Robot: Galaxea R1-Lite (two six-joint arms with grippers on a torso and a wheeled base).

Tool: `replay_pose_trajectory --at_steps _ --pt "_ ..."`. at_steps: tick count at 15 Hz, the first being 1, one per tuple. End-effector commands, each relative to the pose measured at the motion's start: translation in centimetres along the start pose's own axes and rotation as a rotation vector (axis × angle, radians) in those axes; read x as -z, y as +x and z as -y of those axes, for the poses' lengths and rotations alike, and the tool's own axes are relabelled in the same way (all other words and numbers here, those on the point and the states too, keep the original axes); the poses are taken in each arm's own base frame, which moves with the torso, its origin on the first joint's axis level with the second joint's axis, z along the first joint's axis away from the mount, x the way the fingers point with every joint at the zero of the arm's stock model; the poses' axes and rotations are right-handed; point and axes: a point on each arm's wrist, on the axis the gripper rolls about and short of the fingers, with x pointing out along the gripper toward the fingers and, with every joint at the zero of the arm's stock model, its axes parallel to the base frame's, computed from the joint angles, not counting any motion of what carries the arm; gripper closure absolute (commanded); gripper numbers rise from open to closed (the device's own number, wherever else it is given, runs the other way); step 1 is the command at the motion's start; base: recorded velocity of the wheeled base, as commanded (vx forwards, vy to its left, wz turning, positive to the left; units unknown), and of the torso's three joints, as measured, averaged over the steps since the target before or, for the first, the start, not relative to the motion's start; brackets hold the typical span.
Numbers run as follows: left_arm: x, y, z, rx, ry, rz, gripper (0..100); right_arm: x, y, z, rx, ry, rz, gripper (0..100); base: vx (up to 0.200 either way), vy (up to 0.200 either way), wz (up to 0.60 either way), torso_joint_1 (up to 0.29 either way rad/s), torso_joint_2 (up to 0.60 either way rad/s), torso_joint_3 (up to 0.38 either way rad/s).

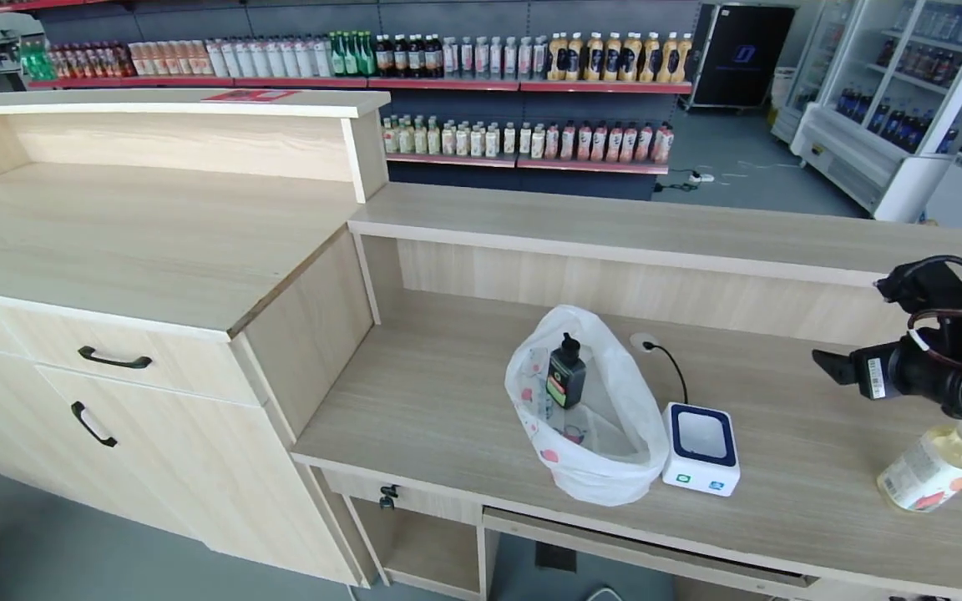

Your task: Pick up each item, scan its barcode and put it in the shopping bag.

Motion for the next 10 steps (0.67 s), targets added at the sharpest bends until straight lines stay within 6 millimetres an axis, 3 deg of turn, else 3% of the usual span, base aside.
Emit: replay_pose_trajectory --at_steps 1,4,5,8,10 --pt "0.0 0.0 0.0 -0.001 0.000 -0.001 0 -0.1 -2.1 2.0 0.189 0.075 -0.043 0 0.000 0.000 -0.60 0.002 0.00 0.002" --pt "0.0 0.0 0.0 -0.001 0.000 -0.001 0 0.9 -1.9 2.0 0.317 0.155 -0.140 0 0.000 0.000 -0.60 0.002 0.00 0.001" --pt "0.0 0.0 0.0 -0.001 0.000 0.000 0 1.7 -1.0 2.0 0.336 0.246 -0.163 0 0.000 0.000 -0.60 -0.002 0.00 0.002" --pt "0.0 0.0 0.0 -0.001 0.000 -0.001 0 4.9 2.3 2.3 0.332 0.351 -0.236 0 0.000 0.000 0.00 0.000 0.00 0.000" --pt "0.0 0.0 0.0 -0.001 0.000 -0.001 0 6.0 4.0 2.3 0.253 0.353 -0.206 0 0.000 0.000 0.00 0.000 0.00 0.000"
